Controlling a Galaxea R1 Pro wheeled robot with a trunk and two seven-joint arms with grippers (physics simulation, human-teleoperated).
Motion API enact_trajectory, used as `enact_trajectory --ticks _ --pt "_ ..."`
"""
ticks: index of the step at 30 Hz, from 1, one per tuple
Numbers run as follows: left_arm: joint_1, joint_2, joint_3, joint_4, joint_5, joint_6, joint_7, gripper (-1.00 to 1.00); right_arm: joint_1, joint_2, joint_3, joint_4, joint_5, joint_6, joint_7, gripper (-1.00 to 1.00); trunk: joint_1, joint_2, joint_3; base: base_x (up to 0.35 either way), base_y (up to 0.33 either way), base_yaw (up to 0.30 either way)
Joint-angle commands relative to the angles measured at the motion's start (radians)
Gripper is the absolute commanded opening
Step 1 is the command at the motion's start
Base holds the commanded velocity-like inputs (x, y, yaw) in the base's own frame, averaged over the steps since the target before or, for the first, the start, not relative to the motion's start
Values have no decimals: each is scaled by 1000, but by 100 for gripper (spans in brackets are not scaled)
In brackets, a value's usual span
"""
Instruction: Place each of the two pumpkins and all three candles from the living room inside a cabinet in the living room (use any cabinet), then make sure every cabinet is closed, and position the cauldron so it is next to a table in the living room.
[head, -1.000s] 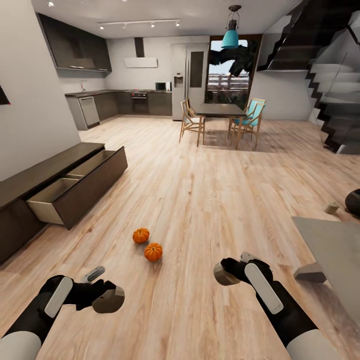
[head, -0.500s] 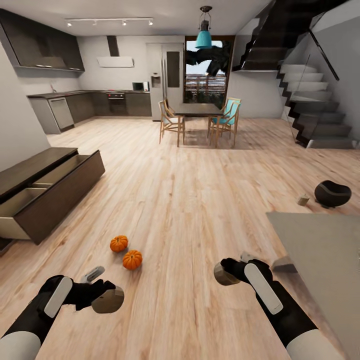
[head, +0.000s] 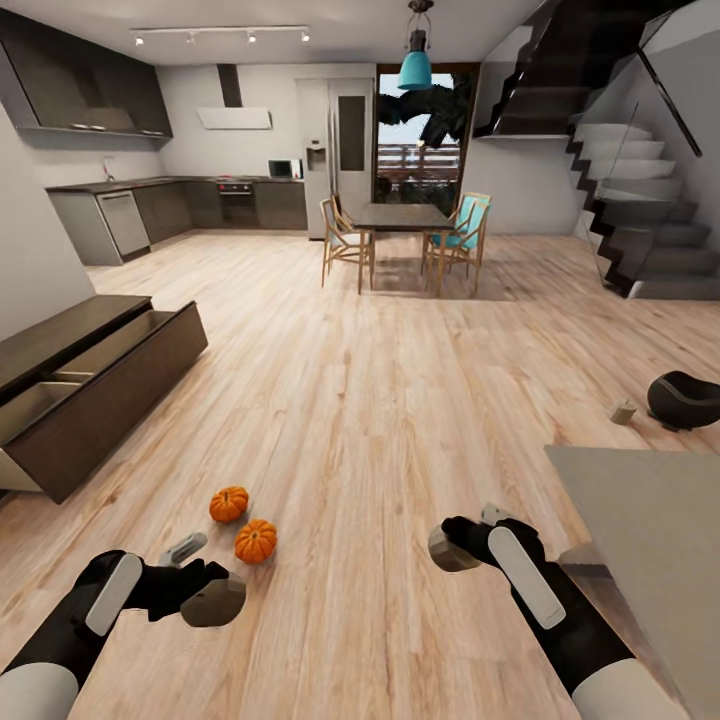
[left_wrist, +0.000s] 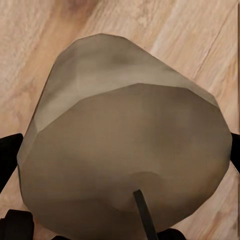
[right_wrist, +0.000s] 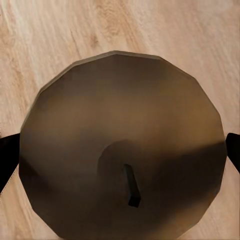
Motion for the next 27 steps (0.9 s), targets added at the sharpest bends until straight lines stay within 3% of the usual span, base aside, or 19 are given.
enact_trajectory --ticks 1,27 --pt "0 0 2 -1 6 4 2 -100 -1 -1 3 -1 -7 -1 -10 -100 0 0 -1 297 -77 19" --pt "-1 1 3 -1 6 4 2 -100 -1 -1 3 -1 -8 -1 -9 -100 0 0 -2 273 -145 37"
